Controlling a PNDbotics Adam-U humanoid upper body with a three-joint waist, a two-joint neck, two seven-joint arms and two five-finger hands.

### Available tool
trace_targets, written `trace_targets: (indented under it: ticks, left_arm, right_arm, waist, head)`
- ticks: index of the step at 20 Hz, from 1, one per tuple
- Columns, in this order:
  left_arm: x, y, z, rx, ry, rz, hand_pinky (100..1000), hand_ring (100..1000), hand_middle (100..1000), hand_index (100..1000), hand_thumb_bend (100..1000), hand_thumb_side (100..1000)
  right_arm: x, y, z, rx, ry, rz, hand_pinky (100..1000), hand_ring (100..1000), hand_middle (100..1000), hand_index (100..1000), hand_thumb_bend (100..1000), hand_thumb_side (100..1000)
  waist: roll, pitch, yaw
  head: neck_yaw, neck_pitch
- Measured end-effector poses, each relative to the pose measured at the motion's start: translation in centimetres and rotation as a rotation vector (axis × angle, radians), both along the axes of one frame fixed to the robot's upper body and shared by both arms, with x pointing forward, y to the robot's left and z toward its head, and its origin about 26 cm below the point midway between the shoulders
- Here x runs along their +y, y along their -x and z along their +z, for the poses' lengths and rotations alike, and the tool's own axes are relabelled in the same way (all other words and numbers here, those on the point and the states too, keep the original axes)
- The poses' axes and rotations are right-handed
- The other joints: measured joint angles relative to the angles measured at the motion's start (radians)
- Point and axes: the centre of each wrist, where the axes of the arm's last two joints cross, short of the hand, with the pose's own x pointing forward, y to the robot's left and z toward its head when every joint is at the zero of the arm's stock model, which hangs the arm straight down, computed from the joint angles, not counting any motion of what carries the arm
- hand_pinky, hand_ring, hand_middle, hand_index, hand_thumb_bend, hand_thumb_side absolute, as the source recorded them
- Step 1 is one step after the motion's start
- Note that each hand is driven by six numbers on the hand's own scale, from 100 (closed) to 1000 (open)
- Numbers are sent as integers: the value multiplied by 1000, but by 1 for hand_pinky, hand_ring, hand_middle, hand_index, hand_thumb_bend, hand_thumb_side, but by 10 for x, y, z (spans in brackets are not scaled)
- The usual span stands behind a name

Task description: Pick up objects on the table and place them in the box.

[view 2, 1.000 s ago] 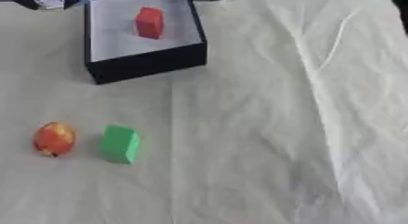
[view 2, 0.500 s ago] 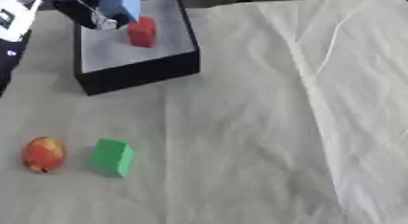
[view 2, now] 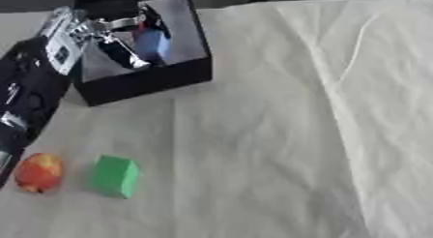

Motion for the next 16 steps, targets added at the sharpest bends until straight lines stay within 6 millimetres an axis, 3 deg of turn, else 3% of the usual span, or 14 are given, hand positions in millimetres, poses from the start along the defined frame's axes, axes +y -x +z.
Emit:
trace_targets:
  ticks: [3, 4, 5, 6, 7, 8, 13, 15, 16]
  left_arm:
    - [1, 0, -3, -11, -41, 9, 849, 805, 724, 791, 340, 230]
    - [1, 0, -3, -16, -51, 11, 888, 838, 765, 840, 422, 226]
    - [1, -1, -4, -20, -61, 15, 894, 842, 769, 845, 426, 340]
    - [1, -1, -4, -28, -72, 18, 916, 862, 788, 869, 506, 576]
    - [2, -1, -4, -37, -80, 22, 916, 862, 788, 869, 506, 576]
    - [2, -1, -5, -47, -84, 26, 927, 873, 798, 881, 565, 638]
    - [4, -1, -7, -99, -70, 47, 929, 870, 795, 886, 479, 584]
    - [5, -1, -7, -105, -53, 45, 932, 872, 796, 889, 492, 536]
    - [7, -1, -6, -106, -46, 46, 933, 874, 793, 887, 540, 461]
  right_arm:
    - [0, 0, -1, 2, -3, 1, 1000, 796, 688, 794, 100, 526]
    - [-1, 0, -1, 4, -5, 2, 1000, 795, 687, 794, 100, 526]
    - [-1, 0, -2, 7, -6, 1, 1000, 795, 687, 793, 100, 526]
    - [-1, 0, -2, 7, -6, 1, 1000, 793, 685, 793, 100, 526]
    - [-1, 0, -3, 10, -7, -1, 1000, 793, 685, 793, 100, 526]
    - [-2, 0, -4, 13, -7, -3, 1000, 792, 684, 792, 100, 526]
    - [-5, 1, -8, 26, -10, -13, 1000, 790, 681, 791, 100, 525]
    - [-6, 1, -10, 34, -11, -18, 1000, 789, 680, 791, 100, 525]
    - [-6, 1, -10, 38, -12, -21, 1000, 788, 679, 790, 100, 525]
  waist:
    - [0, 0, -1]
    - [0, 0, -1]
    - [0, 0, -1]
    - [0, 0, -1]
    - [0, 0, -1]
    - [0, 0, -1]
    - [0, 0, 4]
    - [0, 0, 9]
    - [0, 0, 11]
  head:
    - [0, 0]
    - [-1, 0]
    - [-1, 0]
    - [-1, 1]
    - [-1, 1]
    - [-2, 1]
    - [-6, 3]
    - [-10, 10]
    - [-13, 12]
